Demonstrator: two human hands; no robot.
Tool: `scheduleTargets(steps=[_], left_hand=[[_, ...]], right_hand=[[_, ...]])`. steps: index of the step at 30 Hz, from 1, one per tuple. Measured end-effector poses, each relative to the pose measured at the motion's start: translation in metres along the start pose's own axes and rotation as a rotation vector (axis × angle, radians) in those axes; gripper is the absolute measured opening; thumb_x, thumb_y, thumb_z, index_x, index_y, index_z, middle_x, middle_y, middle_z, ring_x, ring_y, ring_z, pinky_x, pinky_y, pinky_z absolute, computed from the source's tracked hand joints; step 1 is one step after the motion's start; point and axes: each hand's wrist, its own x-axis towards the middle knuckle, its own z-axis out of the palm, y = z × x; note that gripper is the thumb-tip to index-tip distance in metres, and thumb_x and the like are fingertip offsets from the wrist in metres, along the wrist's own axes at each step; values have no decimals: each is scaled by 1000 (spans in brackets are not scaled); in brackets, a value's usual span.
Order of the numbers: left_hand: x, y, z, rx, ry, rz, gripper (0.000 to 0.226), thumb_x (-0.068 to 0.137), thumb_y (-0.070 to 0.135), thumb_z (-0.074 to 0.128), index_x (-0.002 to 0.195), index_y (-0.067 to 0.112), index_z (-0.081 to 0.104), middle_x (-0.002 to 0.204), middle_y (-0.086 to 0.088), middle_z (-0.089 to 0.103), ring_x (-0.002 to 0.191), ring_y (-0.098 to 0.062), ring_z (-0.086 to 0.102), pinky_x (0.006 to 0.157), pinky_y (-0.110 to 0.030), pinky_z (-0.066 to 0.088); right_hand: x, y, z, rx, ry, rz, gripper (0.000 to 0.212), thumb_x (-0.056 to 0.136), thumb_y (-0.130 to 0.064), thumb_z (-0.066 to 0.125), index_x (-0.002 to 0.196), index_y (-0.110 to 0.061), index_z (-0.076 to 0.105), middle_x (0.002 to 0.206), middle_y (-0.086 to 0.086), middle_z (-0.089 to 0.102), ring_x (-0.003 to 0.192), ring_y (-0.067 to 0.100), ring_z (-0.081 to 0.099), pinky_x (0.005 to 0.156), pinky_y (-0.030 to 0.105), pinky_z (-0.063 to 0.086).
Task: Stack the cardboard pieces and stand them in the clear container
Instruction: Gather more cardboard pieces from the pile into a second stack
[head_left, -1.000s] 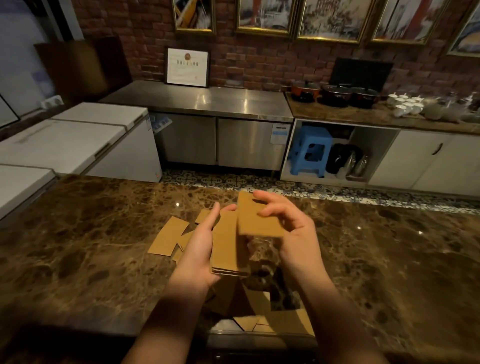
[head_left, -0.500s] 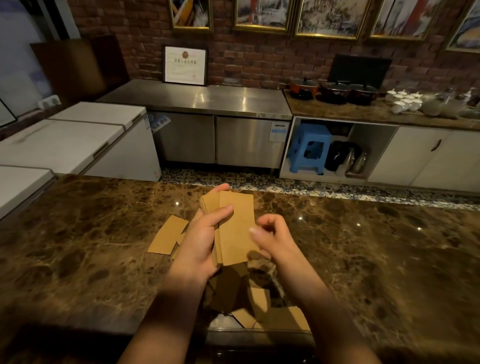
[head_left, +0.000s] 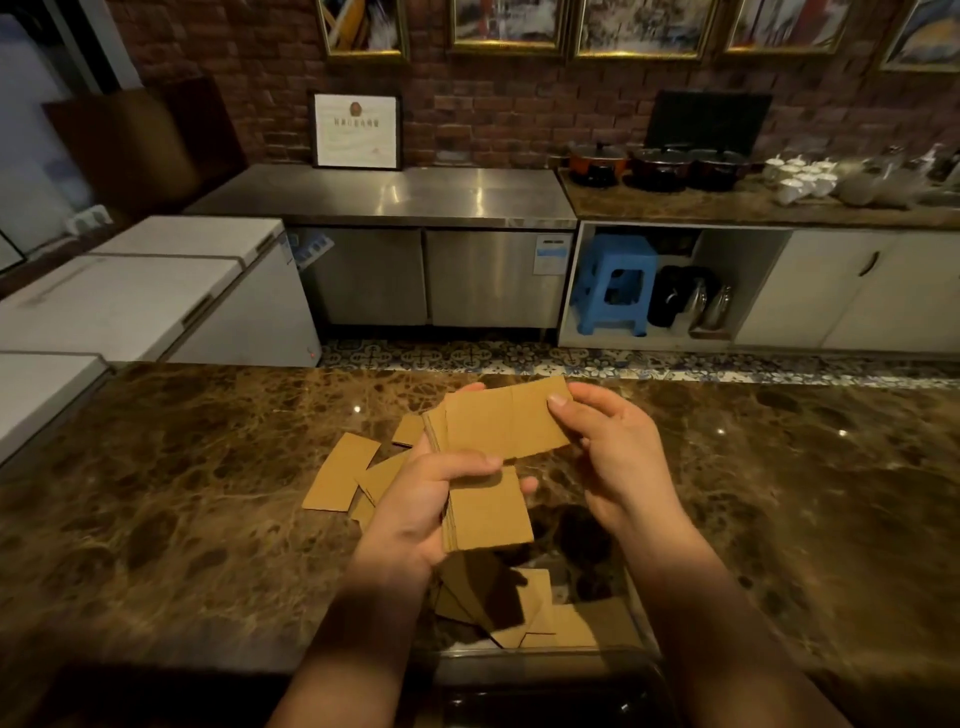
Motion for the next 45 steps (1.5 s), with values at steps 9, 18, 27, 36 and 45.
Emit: scheduleTargets(steps=[9,18,27,36,45], left_hand=[[-3,-2,6,-38,-53,-330,72,74,75,53,103,15,80,97,-22,76,81,-33,75,62,-44,64],[0,1,-21,-126,179,-259,57,79,58,69,123,22,66,91,-19,71,79,-31,68,73,-50,60],[-19,15,-69,-215,307,-133,32,94,35,56,121,19,61,96,-18,69,75,-29,68,70,-40,56],[-20,16,-72,-194,308,-143,29,84,33,66,107,17,75,94,-16,73,73,-28,71,68,-40,58],[-15,13,-45,-306,254,-96,58,78,18,64,135,24,57,110,-27,71,83,-37,72,75,-48,59]], right_hand=[[8,-19,15,-670,-449,-369,16,86,-19,76,98,-30,75,86,-18,74,85,-4,68,70,12,52],[11,26,4,-755,-260,-403,51,82,-57,65,129,-39,55,116,-20,59,105,-10,57,85,15,45],[-13,99,3,-1614,-556,82,83,53,-72,82,113,-20,59,109,-4,65,98,19,60,84,37,54],[-8,95,11,-1511,-659,250,60,76,-28,85,127,-20,56,121,4,67,107,23,63,83,34,53],[0,18,-22,-193,-304,344,26,87,-6,70,113,-9,70,102,14,78,92,28,76,69,39,62]])
